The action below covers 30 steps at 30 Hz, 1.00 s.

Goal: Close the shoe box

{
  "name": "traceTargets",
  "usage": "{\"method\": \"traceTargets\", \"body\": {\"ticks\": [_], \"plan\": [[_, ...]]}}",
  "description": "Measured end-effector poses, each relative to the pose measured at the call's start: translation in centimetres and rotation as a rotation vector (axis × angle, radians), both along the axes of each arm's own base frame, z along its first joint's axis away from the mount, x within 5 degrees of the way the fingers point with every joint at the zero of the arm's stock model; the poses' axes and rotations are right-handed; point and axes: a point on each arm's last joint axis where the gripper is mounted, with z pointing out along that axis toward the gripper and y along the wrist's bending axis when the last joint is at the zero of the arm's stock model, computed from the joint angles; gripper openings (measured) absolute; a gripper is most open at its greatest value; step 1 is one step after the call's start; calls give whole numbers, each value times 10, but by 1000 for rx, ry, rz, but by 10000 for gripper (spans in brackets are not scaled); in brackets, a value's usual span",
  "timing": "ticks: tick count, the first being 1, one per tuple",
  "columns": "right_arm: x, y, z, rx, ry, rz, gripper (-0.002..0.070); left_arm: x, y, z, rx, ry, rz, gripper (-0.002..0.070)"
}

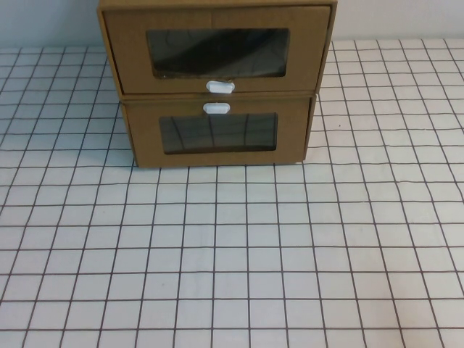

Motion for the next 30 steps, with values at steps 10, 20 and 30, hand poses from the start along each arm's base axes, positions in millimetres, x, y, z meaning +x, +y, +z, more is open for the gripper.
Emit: {"method": "traceTargets", "body": {"ticks": [10, 20, 30], "plan": [[1, -6, -17, 29, 40, -121, -15, 0, 0, 0, 1, 0, 0, -2], [-2, -2, -34, 75, 242, -106, -15, 0, 0, 0, 4, -1, 2, -2], [-2, 2, -33, 205, 247, -79, -15, 0, 0, 0, 5, -2, 2, -2]]}}
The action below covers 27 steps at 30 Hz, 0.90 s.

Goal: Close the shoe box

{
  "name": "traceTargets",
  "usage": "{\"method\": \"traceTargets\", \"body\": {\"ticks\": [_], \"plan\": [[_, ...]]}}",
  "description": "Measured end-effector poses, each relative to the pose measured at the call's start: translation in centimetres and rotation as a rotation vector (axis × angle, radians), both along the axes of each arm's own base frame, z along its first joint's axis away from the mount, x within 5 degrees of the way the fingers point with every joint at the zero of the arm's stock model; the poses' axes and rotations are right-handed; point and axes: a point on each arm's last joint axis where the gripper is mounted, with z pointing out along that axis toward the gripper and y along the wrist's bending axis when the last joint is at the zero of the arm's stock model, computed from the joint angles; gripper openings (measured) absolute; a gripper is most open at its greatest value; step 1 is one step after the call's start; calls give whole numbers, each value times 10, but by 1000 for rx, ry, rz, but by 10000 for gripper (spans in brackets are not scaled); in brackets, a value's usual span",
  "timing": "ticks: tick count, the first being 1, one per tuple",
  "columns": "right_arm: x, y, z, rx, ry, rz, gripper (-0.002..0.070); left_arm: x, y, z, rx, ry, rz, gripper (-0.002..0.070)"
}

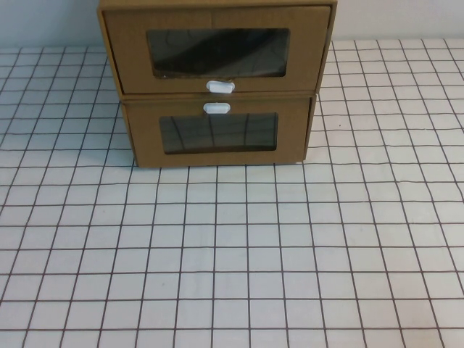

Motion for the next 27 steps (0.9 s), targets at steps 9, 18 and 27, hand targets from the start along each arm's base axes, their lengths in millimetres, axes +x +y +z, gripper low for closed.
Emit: {"method": "traceTargets", "body": {"ticks": [9, 18, 27], "plan": [[0, 0, 0, 6, 0, 0, -15, 0, 0, 0, 0, 0, 0, -2], [0, 0, 0, 8, 0, 1, -15, 0, 0, 0, 0, 0, 0, -3], [0, 0, 0, 8, 2, 2, -15, 17, -3, -34, 7, -30, 18, -3]]}}
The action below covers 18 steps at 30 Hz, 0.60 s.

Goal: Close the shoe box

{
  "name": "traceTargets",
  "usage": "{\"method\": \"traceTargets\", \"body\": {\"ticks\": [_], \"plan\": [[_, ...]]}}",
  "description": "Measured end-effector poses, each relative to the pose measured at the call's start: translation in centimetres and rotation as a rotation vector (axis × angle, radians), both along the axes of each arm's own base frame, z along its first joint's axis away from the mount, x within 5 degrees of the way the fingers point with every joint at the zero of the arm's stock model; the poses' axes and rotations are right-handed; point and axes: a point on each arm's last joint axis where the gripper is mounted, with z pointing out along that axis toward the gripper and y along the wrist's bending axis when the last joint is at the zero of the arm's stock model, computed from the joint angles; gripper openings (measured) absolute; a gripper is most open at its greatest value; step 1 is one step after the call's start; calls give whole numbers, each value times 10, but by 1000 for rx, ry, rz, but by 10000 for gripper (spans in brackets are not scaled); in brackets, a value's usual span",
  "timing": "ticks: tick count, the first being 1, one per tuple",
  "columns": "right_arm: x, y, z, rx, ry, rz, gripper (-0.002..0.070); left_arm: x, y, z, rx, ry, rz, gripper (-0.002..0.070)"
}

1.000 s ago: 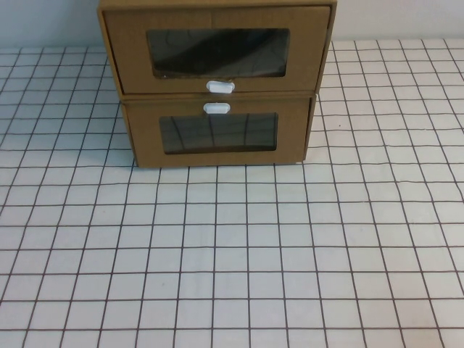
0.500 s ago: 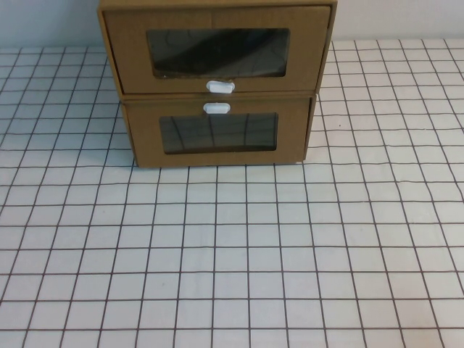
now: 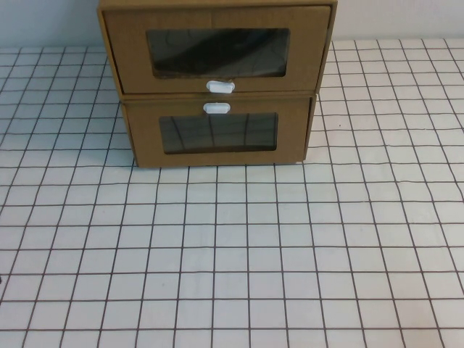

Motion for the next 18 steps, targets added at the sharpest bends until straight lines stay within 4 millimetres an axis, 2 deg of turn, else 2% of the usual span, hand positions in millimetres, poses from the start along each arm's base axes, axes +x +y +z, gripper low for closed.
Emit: {"method": "traceTargets", "body": {"ticks": [5, 9, 13, 18], "plan": [[0, 0, 0, 0, 1, 0, -15, 13, -1, -41, 18, -56, 22, -2], [0, 0, 0, 0, 2, 1, -15, 11, 0, -73, 6, -105, 30, -2], [0, 0, 0, 0, 2, 1, -15, 5, 2, -83, -11, -109, 30, -2], [0, 0, 0, 0, 3, 2, -15, 3, 4, -96, 34, 15, 56, -2]]}}
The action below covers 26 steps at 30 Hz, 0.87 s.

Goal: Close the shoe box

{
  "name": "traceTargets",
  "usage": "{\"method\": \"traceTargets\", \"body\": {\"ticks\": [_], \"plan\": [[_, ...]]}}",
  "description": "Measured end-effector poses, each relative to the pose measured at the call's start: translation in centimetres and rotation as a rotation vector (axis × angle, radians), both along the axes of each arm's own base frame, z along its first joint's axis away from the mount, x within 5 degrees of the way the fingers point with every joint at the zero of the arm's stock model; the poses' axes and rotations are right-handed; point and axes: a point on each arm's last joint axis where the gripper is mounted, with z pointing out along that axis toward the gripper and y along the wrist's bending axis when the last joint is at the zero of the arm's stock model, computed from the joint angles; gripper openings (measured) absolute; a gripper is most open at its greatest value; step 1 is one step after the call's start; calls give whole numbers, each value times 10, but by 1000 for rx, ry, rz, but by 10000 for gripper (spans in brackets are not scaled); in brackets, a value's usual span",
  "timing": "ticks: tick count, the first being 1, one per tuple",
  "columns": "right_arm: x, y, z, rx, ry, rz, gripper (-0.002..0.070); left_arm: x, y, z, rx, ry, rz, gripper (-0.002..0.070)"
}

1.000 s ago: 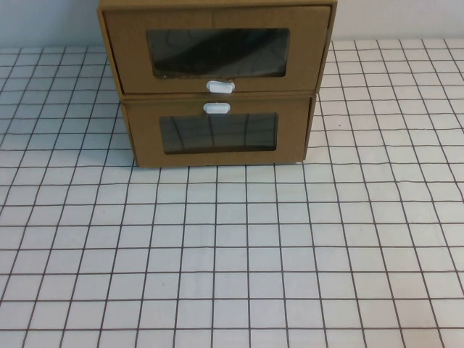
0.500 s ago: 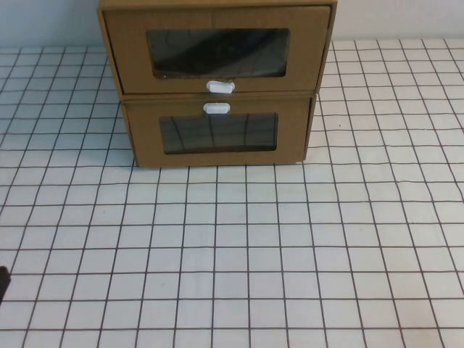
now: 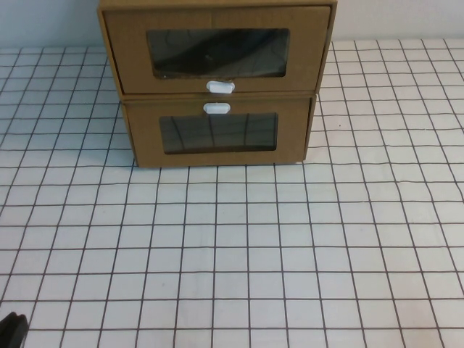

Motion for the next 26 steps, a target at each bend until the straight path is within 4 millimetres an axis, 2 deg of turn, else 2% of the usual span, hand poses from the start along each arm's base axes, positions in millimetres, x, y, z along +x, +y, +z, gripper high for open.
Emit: {"method": "traceTargets", "body": {"ticks": [5, 26], "plan": [[0, 0, 0, 0, 0, 0, -15, -2, 1, -7, 21, 71, 5, -2], [0, 0, 0, 1, 0, 0, -15, -2, 1, -8, 24, 78, 7, -3]]}}
